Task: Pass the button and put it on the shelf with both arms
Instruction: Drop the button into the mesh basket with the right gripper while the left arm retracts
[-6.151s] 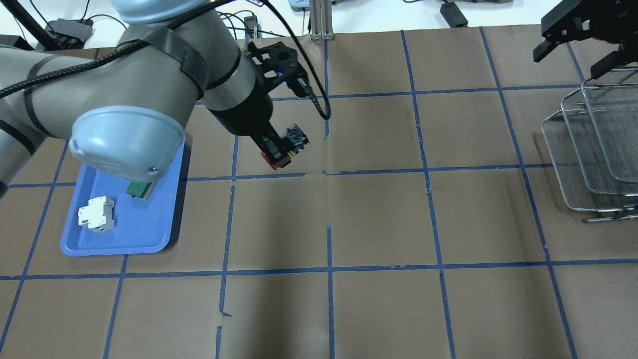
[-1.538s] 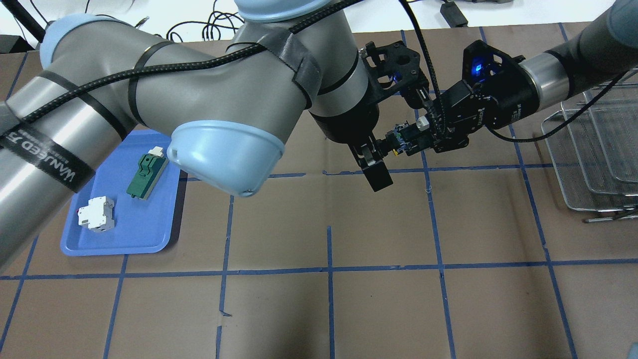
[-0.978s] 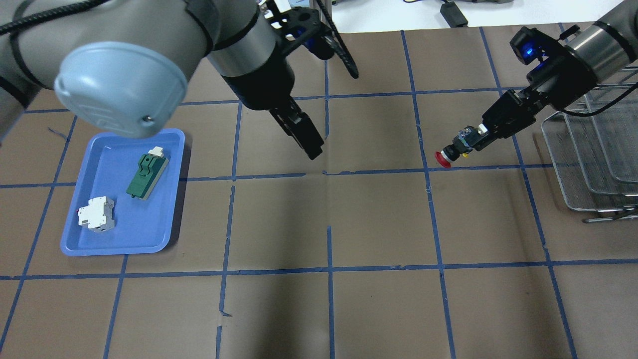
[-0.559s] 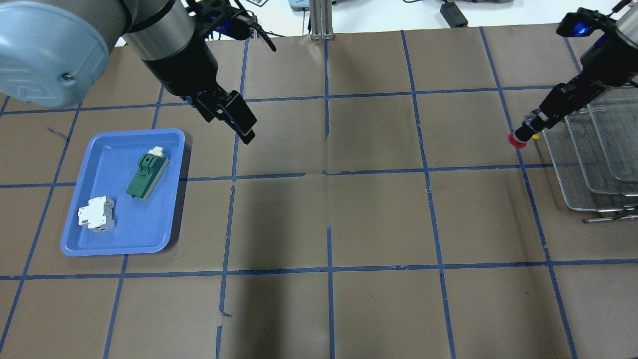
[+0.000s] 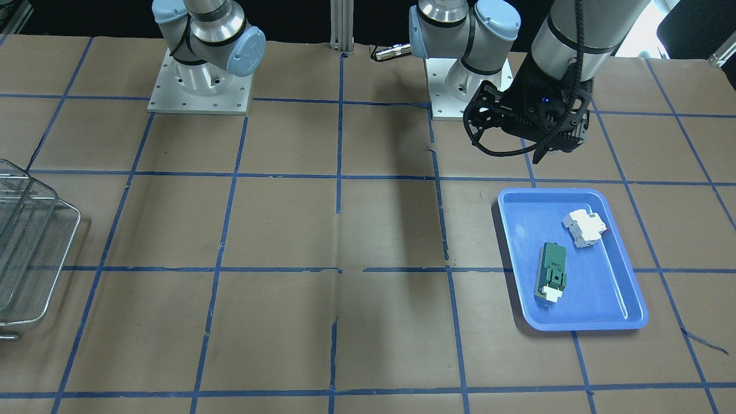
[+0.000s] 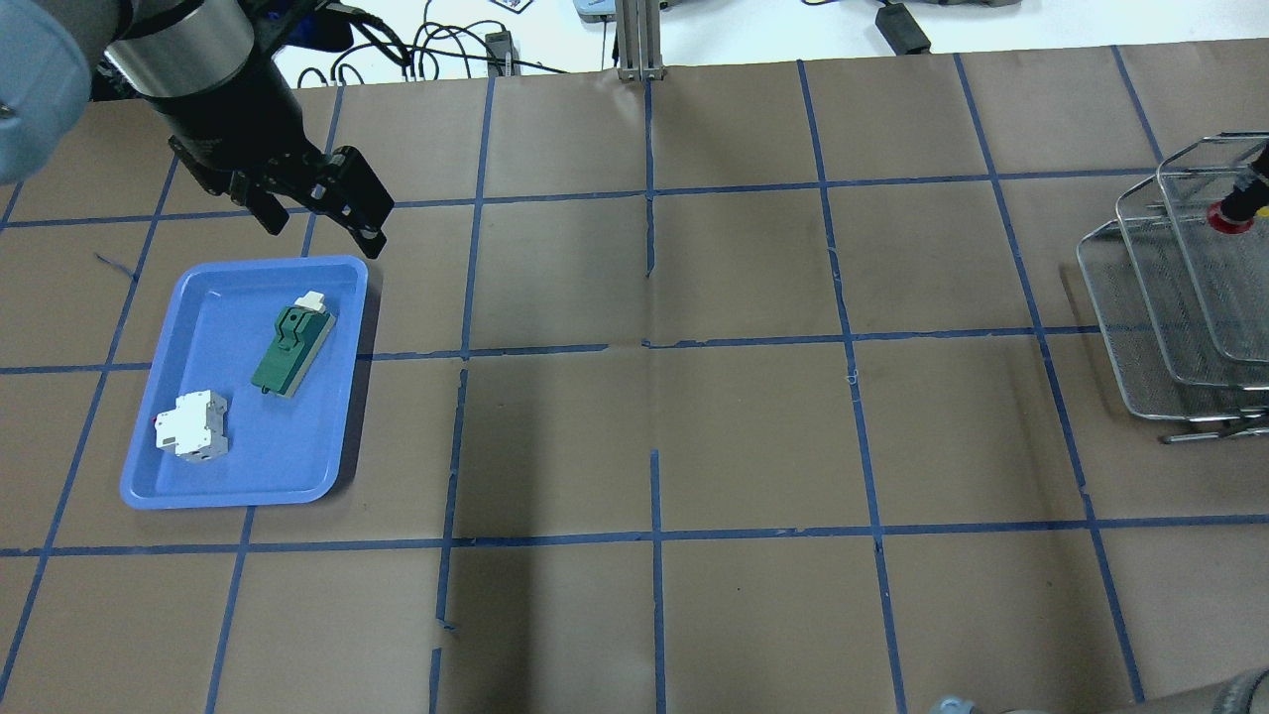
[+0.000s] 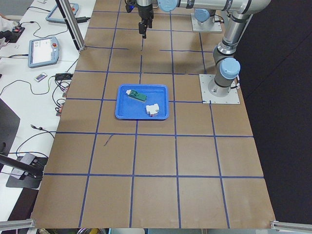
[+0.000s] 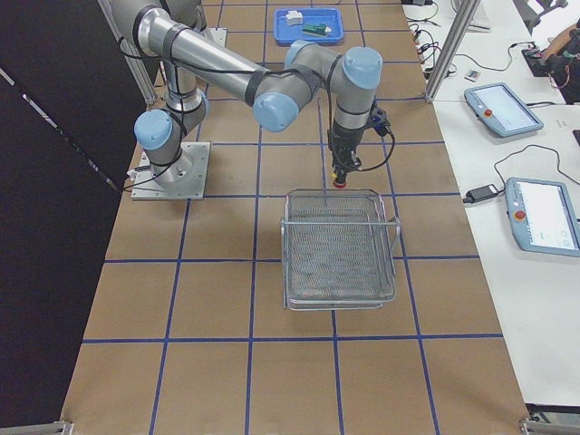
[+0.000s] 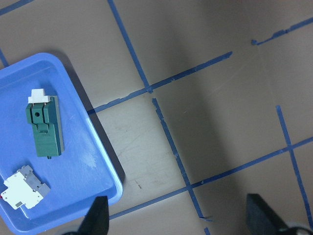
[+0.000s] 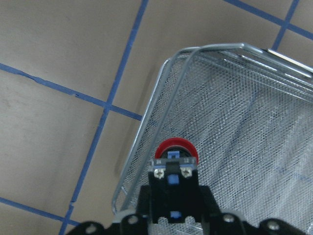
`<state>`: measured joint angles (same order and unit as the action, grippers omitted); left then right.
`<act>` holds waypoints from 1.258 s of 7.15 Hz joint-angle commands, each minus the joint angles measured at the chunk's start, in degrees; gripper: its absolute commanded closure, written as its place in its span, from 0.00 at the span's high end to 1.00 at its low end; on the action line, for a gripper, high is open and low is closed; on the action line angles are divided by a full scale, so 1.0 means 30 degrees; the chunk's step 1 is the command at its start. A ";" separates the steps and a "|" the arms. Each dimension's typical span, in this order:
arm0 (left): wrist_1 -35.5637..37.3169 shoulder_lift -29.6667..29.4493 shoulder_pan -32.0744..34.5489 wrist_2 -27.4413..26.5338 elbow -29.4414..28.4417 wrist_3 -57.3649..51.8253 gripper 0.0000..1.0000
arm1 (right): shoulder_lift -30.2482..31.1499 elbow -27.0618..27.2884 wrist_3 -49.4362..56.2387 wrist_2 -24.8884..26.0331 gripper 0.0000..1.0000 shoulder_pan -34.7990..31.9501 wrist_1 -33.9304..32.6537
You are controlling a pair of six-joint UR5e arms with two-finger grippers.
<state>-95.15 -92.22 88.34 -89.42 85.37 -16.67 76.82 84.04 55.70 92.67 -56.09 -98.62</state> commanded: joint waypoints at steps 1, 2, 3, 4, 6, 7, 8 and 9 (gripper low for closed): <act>0.0541 0.0037 0.0111 0.0040 0.0049 0.3784 1.00 | -0.1520 -0.0004 0.2260 -0.0242 0.50 0.1760 -0.1109; 0.0574 0.0066 0.0317 -0.0047 0.0224 0.5712 1.00 | -0.1641 -0.0004 0.2322 -0.1230 0.68 0.1764 -0.1025; 0.0748 0.0037 0.0435 -0.0047 0.0080 0.6311 1.00 | -0.1614 -0.0004 0.2352 -0.1356 0.84 0.1764 -0.0908; 0.0866 0.0066 0.0436 -0.0018 0.0050 0.6346 1.00 | -0.1381 -0.0091 0.2207 -0.1357 1.00 0.1764 -0.0762; 0.1188 0.0037 0.0087 -0.0047 0.0021 0.6085 1.00 | -0.0362 -0.0617 0.1886 -0.1357 1.00 0.1240 0.0697; 0.1508 0.0037 0.0084 -0.0076 0.0049 0.6054 1.00 | 0.0313 -0.0649 0.1825 -0.1125 1.00 0.0048 0.1981; 0.1512 0.0066 0.0142 -0.0077 0.0166 0.6054 1.00 | 0.1132 -0.0649 0.1042 -0.1094 1.00 -0.0979 0.3444; 0.1512 0.0066 0.0143 -0.0077 0.0167 0.6054 1.00 | 0.2098 -0.0620 -0.0909 -0.1355 1.00 -0.1802 0.4821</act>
<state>-90.74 -92.06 88.74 -89.64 85.75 1.53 79.85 82.16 58.13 89.08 -58.25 -89.15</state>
